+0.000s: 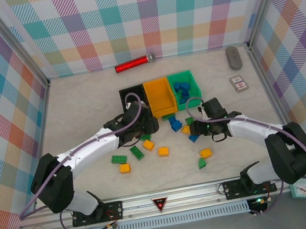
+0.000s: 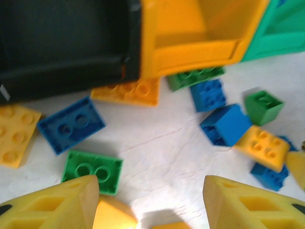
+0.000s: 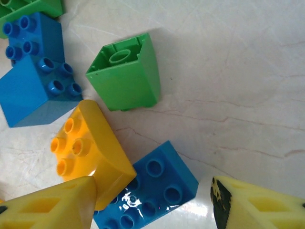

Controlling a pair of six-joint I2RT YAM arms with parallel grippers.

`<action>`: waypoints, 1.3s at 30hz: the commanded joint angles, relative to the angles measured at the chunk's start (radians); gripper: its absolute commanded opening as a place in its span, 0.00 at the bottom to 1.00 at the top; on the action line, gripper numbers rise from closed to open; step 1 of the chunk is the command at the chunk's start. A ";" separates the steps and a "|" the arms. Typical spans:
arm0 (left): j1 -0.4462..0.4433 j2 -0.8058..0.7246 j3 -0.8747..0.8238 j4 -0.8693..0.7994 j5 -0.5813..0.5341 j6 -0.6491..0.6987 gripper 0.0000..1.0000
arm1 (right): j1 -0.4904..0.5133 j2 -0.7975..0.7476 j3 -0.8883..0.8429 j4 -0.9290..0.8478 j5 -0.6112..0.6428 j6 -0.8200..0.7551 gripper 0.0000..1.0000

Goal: Sort the legos into containers by color
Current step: Move the lego to the center of the table, then pick up the lego from the center of the table.

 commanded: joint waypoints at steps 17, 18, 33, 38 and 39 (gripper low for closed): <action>-0.062 -0.104 -0.099 0.042 -0.111 -0.061 0.59 | 0.089 0.082 0.118 -0.184 0.079 0.047 0.65; -0.062 -0.104 -0.099 0.042 -0.109 -0.061 0.59 | 0.089 0.064 0.116 -0.201 0.083 0.051 0.65; -0.073 -0.104 -0.104 0.037 -0.107 -0.064 0.59 | 0.108 0.132 0.134 -0.182 0.011 0.093 0.66; -0.074 -0.123 -0.114 0.017 -0.125 -0.073 0.59 | 0.121 0.191 0.150 -0.191 0.019 0.084 0.57; -0.074 -0.131 -0.117 0.017 -0.128 -0.073 0.59 | 0.121 0.192 0.146 -0.189 0.019 0.083 0.52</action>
